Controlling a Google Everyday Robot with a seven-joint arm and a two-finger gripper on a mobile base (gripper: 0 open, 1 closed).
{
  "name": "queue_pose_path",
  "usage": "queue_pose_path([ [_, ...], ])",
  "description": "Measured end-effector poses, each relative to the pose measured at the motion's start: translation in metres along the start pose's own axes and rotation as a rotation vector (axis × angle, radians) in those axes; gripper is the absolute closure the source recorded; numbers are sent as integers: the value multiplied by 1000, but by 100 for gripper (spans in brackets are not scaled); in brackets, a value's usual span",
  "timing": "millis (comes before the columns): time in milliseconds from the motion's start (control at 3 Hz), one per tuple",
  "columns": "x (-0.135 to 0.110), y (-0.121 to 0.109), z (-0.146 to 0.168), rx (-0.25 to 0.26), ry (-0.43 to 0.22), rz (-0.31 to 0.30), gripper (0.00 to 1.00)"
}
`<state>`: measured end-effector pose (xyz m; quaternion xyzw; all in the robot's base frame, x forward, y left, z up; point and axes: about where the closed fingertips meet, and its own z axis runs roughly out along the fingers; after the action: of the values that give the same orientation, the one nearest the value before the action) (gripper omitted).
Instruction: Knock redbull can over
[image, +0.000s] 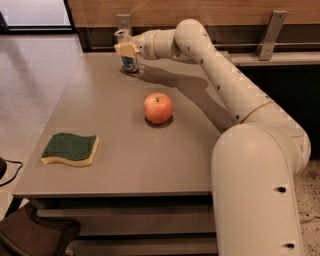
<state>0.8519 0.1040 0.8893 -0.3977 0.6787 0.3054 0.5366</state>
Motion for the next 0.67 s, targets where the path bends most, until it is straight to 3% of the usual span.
queue_pose_path([
  [333, -2, 1, 0, -2, 0, -5, 100],
  [667, -25, 3, -24, 33, -16, -70, 100],
])
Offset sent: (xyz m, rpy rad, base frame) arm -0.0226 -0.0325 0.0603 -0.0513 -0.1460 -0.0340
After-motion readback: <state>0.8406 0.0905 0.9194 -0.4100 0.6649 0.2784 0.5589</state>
